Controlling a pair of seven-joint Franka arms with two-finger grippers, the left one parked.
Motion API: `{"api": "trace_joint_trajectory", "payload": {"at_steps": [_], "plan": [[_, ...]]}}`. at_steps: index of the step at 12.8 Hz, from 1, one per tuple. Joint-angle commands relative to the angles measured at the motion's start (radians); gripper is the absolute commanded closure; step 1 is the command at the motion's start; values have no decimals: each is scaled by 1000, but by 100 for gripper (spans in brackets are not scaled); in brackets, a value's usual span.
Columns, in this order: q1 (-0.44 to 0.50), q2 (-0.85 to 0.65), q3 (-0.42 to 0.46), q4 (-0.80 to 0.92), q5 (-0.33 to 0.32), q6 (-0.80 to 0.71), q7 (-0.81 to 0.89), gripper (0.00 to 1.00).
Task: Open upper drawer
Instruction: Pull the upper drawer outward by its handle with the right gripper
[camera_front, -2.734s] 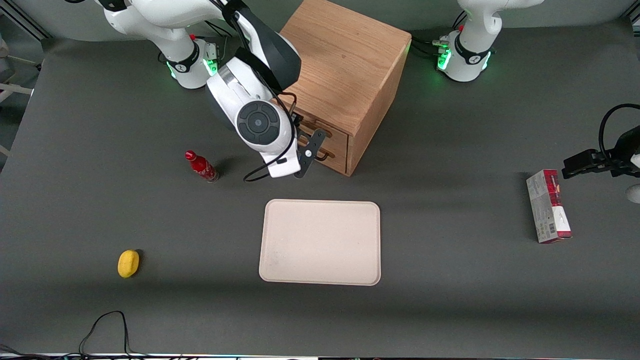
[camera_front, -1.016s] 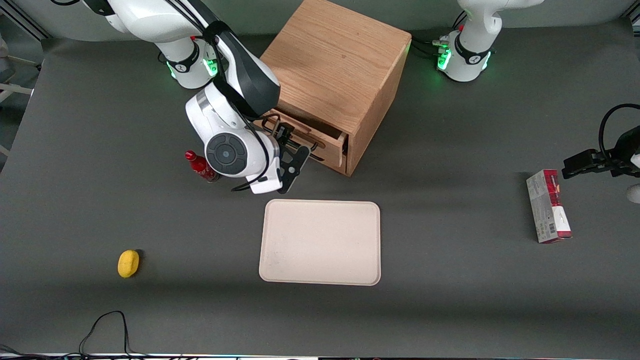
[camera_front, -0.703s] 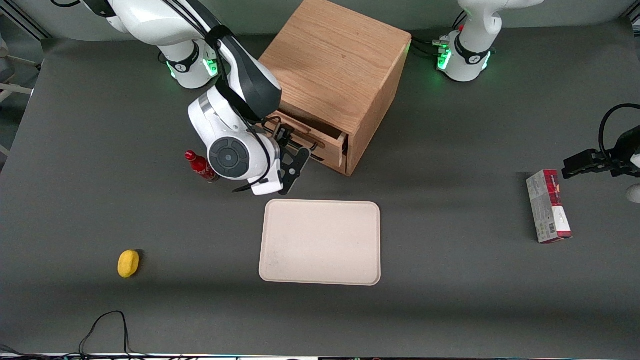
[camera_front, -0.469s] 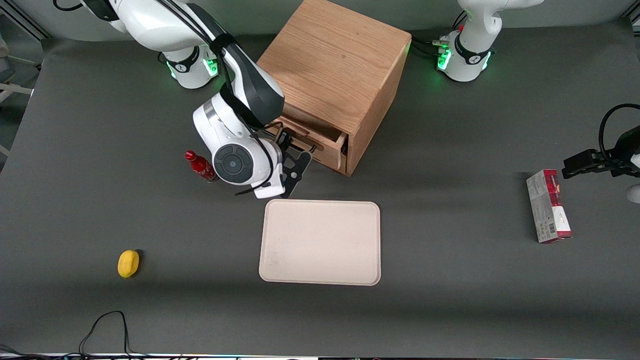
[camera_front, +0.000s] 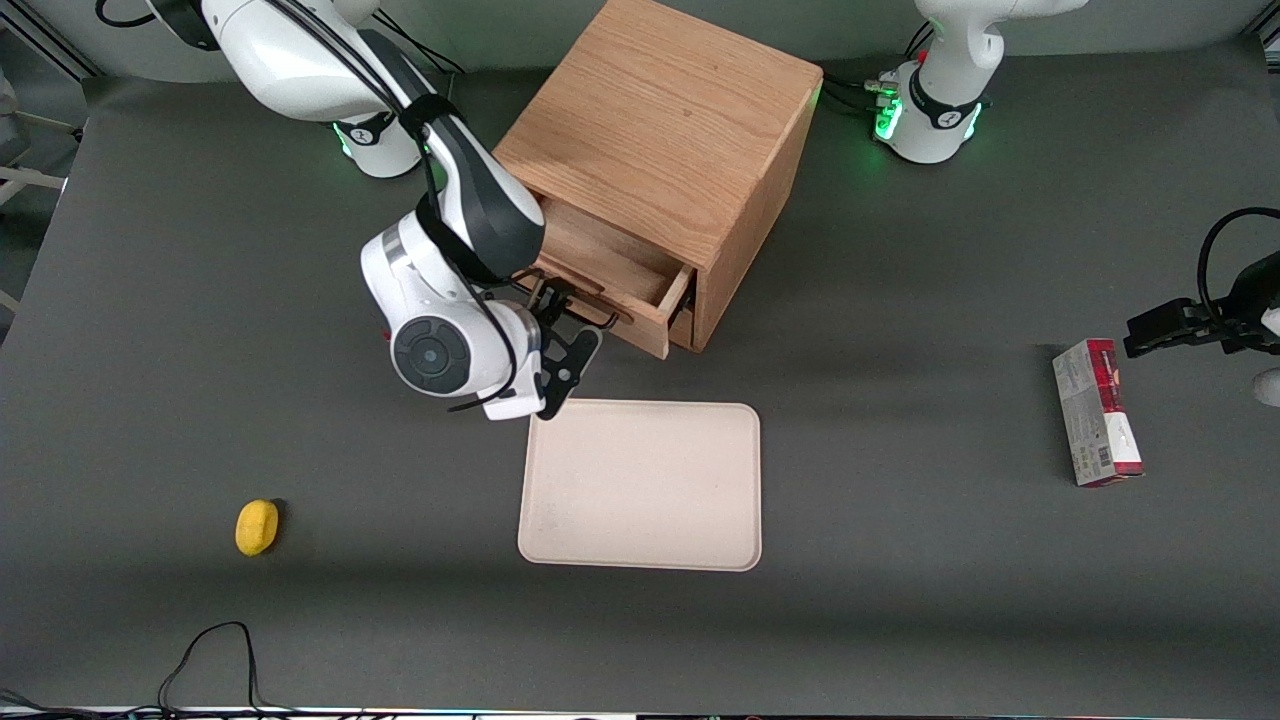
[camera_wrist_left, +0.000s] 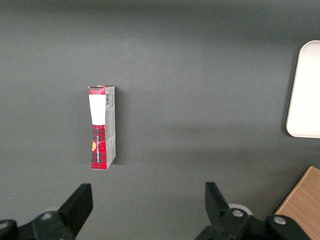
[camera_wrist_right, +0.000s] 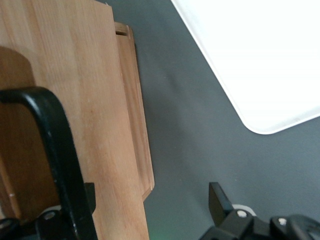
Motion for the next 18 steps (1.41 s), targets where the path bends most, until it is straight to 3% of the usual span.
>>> {"api": "trace_joint_trajectory", "payload": {"at_steps": [1,18], "plan": [[-27,20,3,35,9,3,-40,0],[-147,147,1,265,7,6,-77,0]]}}
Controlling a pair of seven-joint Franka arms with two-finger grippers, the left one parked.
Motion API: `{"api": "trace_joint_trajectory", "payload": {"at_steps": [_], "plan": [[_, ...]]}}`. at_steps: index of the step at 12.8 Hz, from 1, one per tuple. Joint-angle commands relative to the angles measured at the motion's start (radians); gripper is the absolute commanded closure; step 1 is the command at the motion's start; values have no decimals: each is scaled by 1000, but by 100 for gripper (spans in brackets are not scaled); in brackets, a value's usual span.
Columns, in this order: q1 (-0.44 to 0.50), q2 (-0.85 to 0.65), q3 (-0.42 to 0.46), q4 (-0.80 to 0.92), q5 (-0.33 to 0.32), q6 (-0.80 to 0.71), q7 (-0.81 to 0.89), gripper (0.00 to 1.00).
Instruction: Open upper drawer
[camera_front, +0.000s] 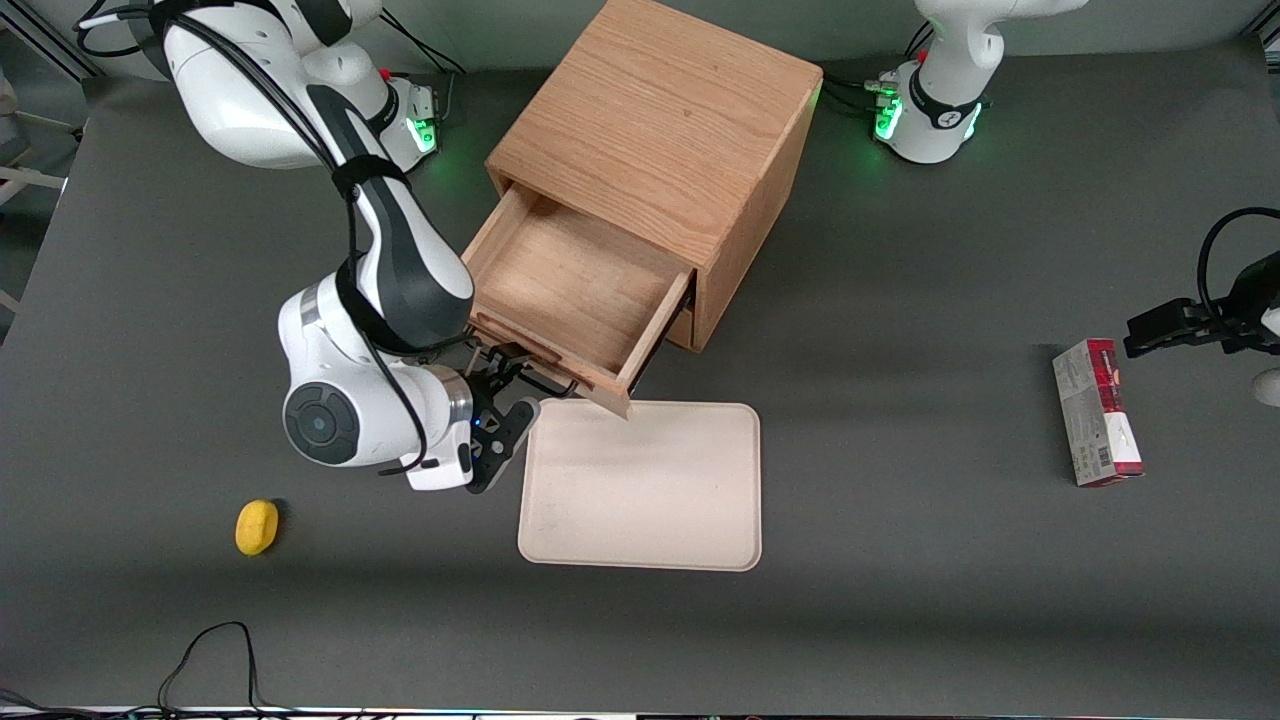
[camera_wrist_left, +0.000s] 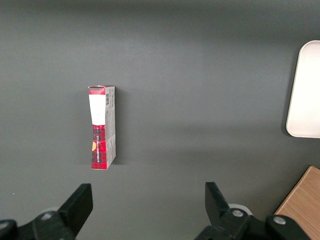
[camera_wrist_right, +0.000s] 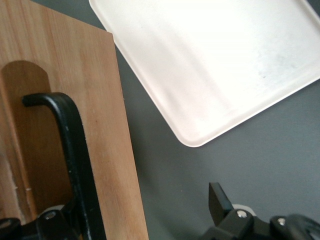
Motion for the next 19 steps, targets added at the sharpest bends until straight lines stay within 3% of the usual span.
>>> {"api": "trace_joint_trajectory", "payload": {"at_steps": [1,19], "plan": [[-24,38,4,82,6,-7,-24,0],[-107,40,-9,169,4,43,-18,0]]}}
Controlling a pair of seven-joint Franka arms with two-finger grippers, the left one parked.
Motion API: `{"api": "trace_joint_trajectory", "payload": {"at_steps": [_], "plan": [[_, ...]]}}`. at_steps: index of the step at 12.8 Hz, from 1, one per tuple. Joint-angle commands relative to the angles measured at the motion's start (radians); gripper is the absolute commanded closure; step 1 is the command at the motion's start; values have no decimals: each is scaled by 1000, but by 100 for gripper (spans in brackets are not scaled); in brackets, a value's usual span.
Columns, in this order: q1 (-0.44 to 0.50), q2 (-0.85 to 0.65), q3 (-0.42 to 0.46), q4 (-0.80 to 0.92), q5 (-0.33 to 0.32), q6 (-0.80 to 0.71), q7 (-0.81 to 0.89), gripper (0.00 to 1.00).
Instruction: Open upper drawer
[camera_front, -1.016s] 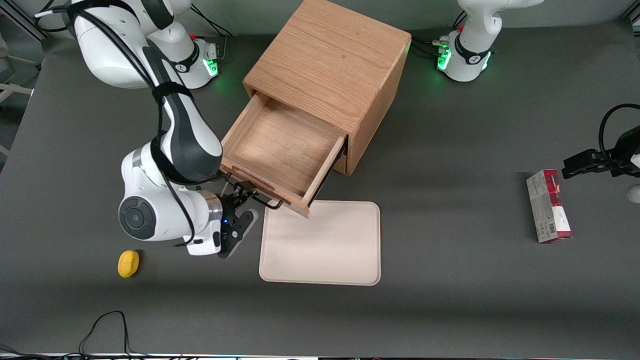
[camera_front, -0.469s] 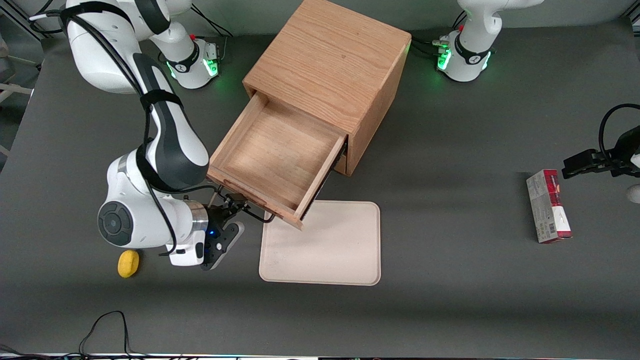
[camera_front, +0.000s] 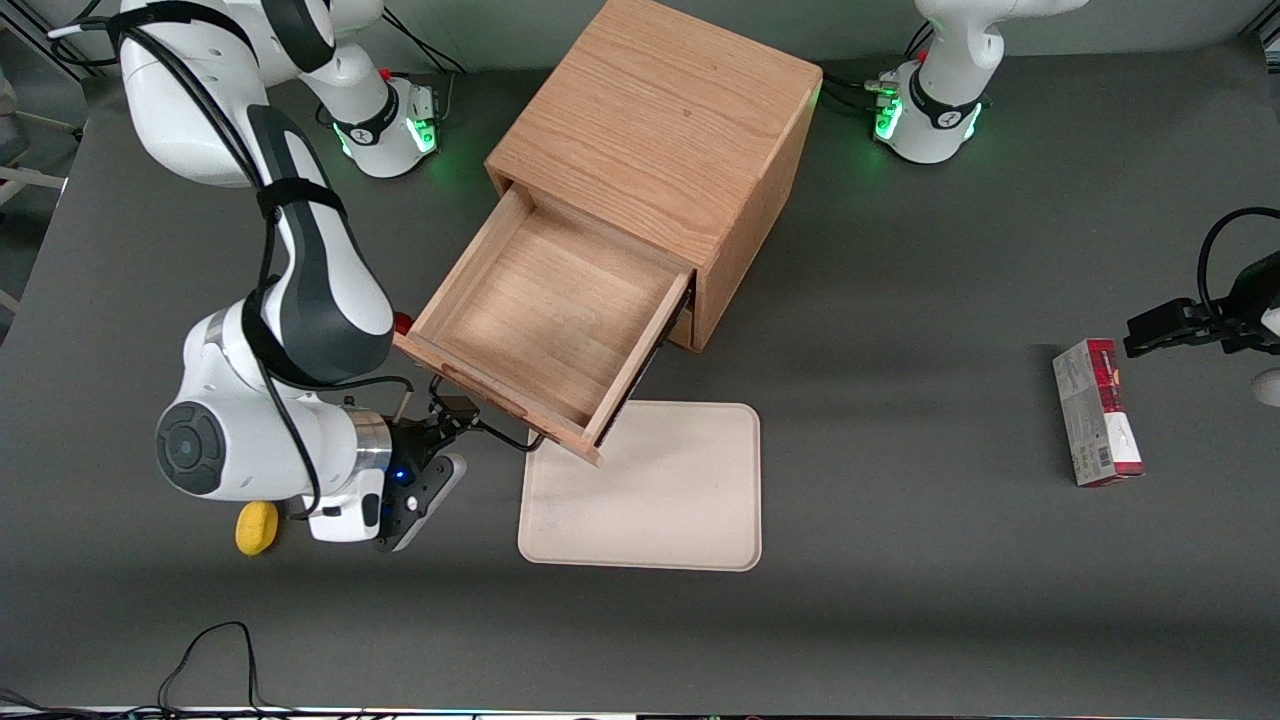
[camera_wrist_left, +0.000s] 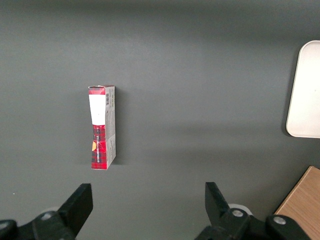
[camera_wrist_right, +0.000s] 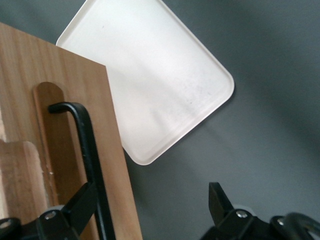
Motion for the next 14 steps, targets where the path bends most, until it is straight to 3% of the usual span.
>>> {"api": "trace_joint_trajectory", "payload": {"at_steps": [1,3,6,8,11,14], "plan": [[-6,-3,-8,37,4,-41,-13,0],[-7,-48,-9,43,0,-96,-2,0],[16,-208,-41,-7,-109,-226,71,0],[19,-381,-43,-221,-152,-223,229,0],[20,-559,-75,-429,-202,-199,277,0],[20,-818,-97,-752,-277,-91,418,0]]}}
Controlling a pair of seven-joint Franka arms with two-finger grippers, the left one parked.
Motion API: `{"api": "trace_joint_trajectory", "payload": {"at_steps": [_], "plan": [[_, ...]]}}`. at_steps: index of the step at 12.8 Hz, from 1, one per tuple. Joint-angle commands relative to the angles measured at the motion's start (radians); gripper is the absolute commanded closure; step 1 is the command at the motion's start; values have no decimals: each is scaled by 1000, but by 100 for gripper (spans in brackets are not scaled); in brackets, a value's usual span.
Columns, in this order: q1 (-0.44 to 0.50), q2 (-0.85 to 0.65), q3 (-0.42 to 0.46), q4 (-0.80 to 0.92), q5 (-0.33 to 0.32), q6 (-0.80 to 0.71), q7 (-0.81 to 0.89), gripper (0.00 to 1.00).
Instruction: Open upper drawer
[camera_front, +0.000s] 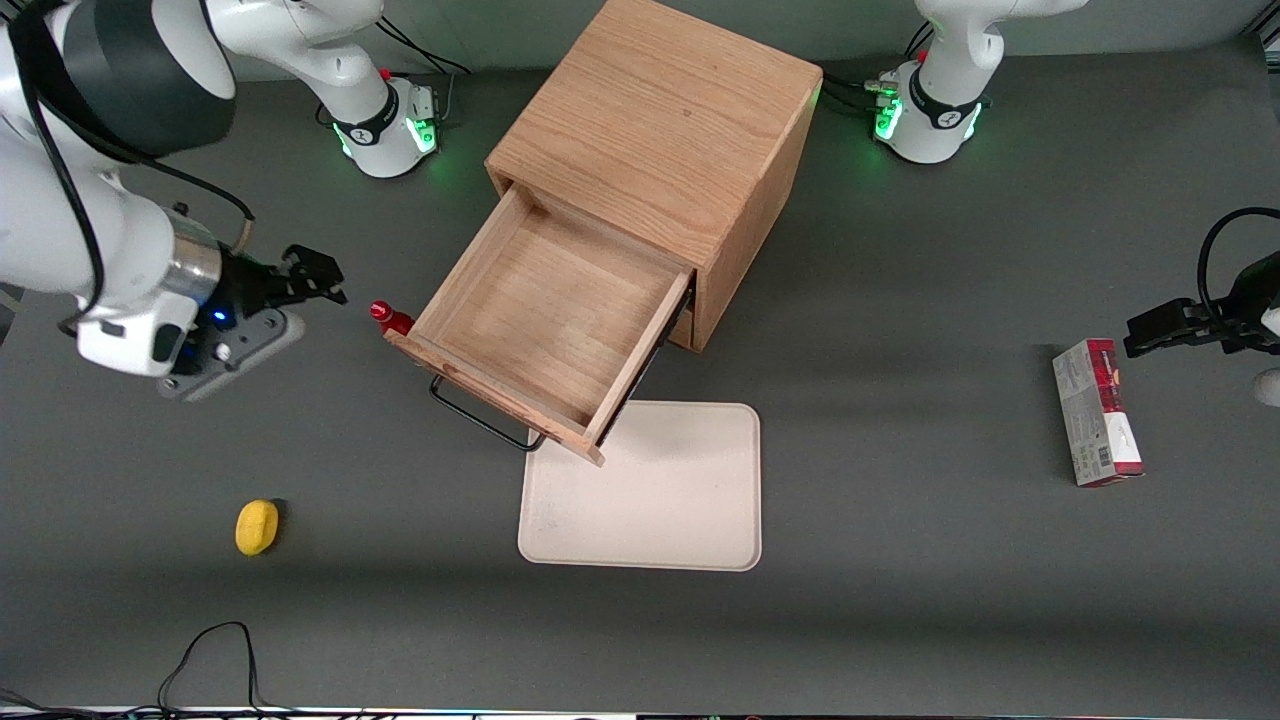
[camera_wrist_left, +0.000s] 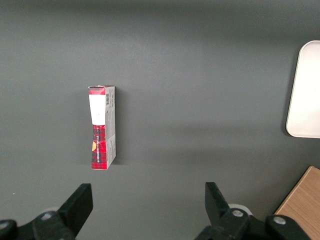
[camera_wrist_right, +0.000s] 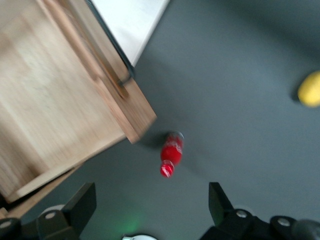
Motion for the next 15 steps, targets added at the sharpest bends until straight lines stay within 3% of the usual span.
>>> {"api": "trace_joint_trajectory", "payload": {"at_steps": [1,3,11,13,15], "plan": [[11,-276,-26,-349,-60,129,121,0],[20,-301,-95,-379,-51,113,120,0],[0,-300,-133,-356,-53,146,171,0],[-107,-292,-50,-332,-46,136,172,0],[-107,-287,-35,-324,-46,137,174,0]]}}
